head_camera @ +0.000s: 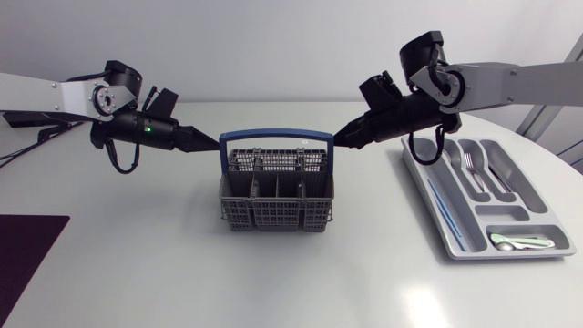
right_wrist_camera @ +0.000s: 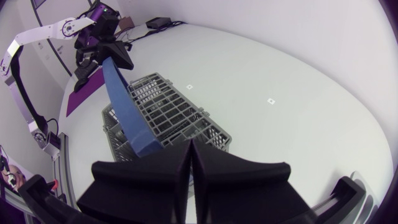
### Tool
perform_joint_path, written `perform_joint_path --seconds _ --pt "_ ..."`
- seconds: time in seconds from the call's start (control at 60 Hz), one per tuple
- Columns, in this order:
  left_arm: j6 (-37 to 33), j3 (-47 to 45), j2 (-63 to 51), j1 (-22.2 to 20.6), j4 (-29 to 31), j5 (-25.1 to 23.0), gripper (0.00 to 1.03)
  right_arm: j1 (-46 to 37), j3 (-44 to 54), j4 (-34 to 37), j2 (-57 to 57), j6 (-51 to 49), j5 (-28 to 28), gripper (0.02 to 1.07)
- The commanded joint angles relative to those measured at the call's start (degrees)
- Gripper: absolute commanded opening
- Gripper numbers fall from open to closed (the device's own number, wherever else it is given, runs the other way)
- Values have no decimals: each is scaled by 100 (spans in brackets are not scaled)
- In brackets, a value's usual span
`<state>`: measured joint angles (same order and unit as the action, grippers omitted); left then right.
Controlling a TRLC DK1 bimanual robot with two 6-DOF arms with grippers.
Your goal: Sort the cutlery from the basket into the organizer compartments.
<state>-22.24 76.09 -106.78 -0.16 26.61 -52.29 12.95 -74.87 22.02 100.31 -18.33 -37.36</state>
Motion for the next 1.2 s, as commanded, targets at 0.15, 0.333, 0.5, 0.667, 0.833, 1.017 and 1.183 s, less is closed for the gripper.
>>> perform_joint_path --seconds 0.15,0.333,0.5,0.667,0.833,1.017,1.183 --pt "88 248 -308 -133 125 -158 3 -29 -151 171 604 128 -183 8" --pt "53 151 -334 -142 160 -158 3 15 16 171 691 66 -104 8" --pt "-35 107 -440 -115 301 -150 3 23 60 171 744 84 -52 8" --pt "-88 151 -405 -115 371 -158 3 41 60 215 691 75 -25 8" --pt "-79 248 -396 -195 406 -158 3 41 -1 250 516 101 -34 8" --pt "-96 274 -326 -80 433 -158 3 23 52 268 322 101 -25 8" --pt "-105 230 -53 298 441 -158 3 -126 236 259 -21 92 19 8"
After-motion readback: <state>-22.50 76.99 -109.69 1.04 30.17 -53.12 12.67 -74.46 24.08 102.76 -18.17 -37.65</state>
